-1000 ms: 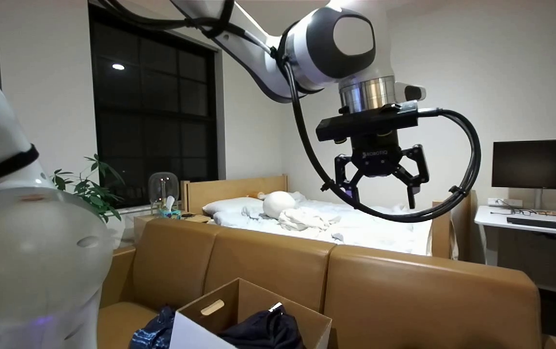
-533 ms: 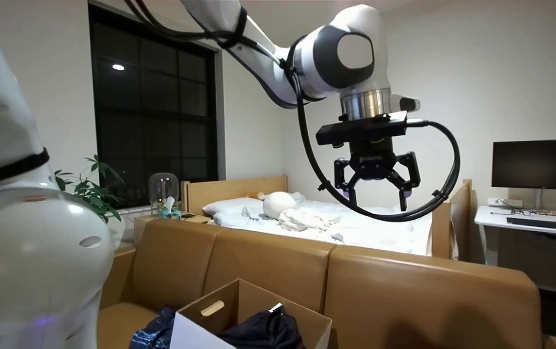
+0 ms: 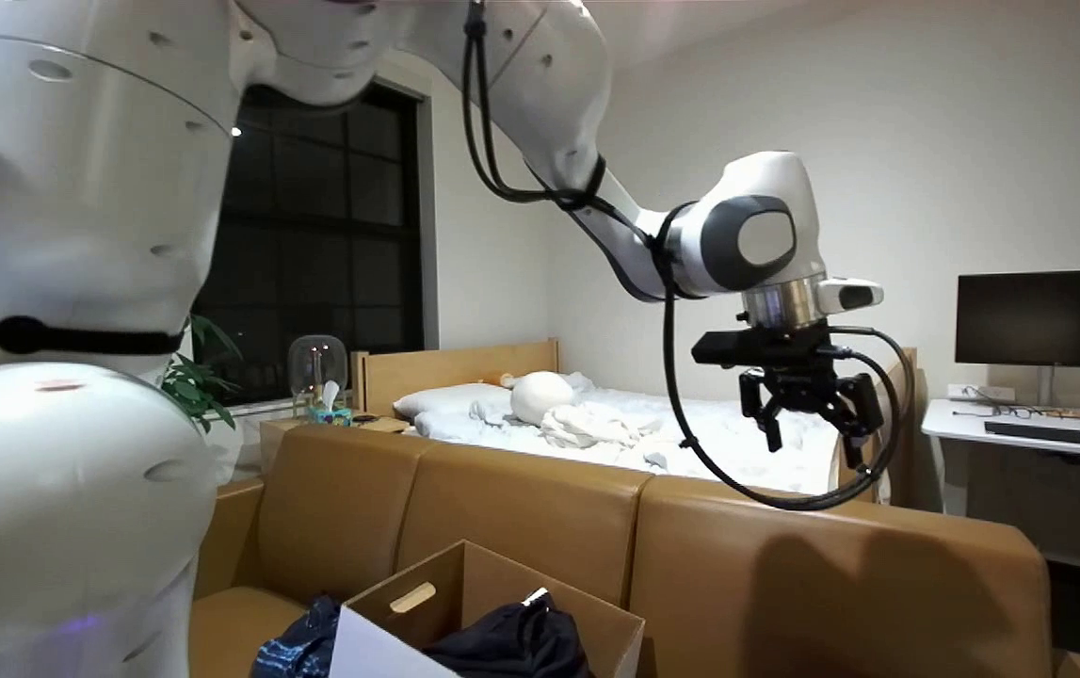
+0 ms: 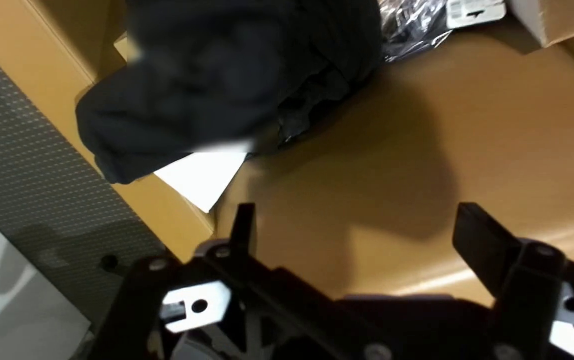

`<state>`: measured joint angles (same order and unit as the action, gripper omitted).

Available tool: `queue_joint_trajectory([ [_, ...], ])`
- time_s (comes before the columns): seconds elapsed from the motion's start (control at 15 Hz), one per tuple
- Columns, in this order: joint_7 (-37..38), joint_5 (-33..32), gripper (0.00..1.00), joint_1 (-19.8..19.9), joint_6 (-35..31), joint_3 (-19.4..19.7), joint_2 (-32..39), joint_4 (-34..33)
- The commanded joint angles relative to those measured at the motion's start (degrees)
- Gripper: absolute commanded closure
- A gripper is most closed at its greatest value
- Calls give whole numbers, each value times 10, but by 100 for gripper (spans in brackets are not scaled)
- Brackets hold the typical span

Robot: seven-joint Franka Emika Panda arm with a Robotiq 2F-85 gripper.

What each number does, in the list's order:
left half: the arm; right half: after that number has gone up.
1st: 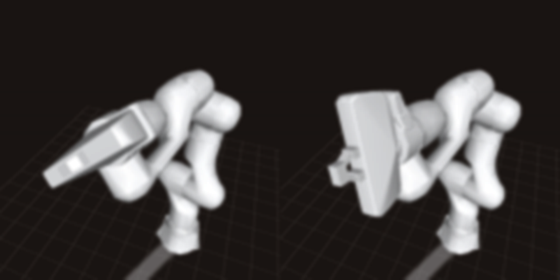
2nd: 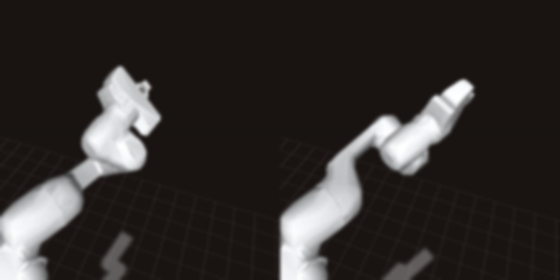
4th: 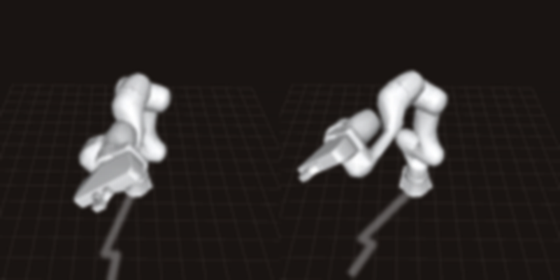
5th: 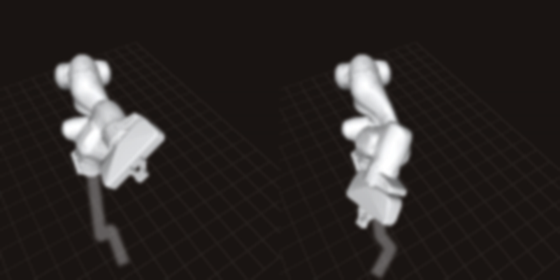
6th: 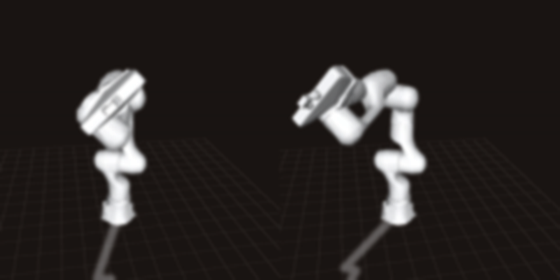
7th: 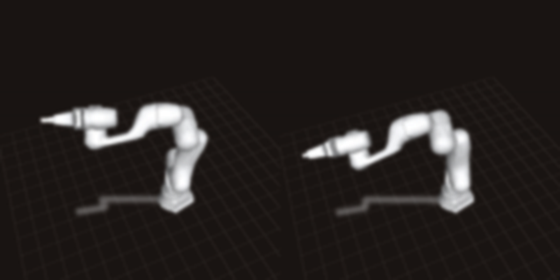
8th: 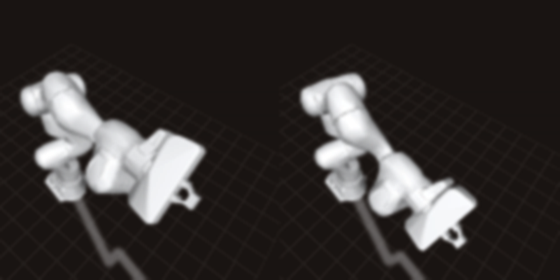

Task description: Put the black jersey in the box

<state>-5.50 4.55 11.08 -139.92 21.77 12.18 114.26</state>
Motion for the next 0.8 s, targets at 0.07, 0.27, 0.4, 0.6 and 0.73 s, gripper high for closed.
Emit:
queue_joint_trajectory([
  [0.07,106,-51,0,46,63,-2,155,-167],
  [0.27,77,-43,0,64,69,-27,141,-146],
  [0.4,77,-43,0,66,63,-30,146,-148],
  [0.6,77,-42,0,66,63,-31,139,-148],
  [0.73,77,-42,0,66,63,-31,138,-148],
])
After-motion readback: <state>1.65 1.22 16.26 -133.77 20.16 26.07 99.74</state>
